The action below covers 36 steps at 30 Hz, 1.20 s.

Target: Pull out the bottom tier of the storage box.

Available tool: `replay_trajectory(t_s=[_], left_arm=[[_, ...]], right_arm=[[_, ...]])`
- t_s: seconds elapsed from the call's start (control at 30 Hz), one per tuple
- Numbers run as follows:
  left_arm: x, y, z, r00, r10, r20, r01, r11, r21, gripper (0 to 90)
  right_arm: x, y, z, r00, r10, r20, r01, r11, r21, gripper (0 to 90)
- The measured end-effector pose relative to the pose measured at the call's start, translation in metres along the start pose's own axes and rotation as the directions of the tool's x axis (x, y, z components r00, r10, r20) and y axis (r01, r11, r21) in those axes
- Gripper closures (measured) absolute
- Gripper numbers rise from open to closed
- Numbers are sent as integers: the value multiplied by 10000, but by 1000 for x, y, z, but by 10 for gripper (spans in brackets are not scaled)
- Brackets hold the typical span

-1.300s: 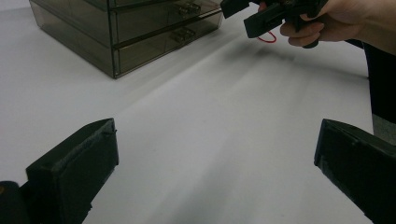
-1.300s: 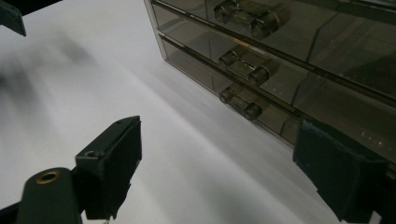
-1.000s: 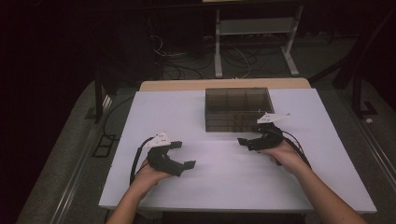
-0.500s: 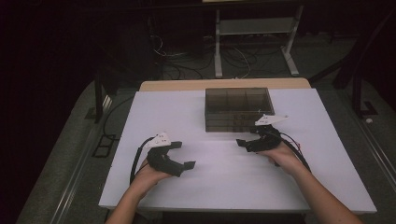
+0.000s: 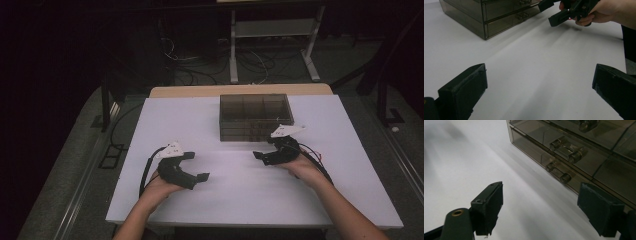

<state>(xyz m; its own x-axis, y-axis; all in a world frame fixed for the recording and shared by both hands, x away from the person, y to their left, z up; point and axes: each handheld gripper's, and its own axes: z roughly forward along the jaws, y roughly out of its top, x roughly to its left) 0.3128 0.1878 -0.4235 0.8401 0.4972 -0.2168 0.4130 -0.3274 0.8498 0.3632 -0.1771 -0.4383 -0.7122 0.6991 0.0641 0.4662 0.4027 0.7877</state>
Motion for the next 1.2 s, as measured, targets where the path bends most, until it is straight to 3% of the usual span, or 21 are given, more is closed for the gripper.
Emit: replay_trajectory(t_s=[0.77, 1.2], left_arm=[[1, 0, 0, 10000, -8, -6, 7, 10000, -16, 0], [1, 0, 0, 10000, -16, -5, 16, 10000, -27, 0]], right_arm=[[3, -2, 0, 9953, -783, 573, 771, 9967, 242, 214], [5, -2, 0, 9857, -1380, 966, 1350, 9902, 372, 218]])
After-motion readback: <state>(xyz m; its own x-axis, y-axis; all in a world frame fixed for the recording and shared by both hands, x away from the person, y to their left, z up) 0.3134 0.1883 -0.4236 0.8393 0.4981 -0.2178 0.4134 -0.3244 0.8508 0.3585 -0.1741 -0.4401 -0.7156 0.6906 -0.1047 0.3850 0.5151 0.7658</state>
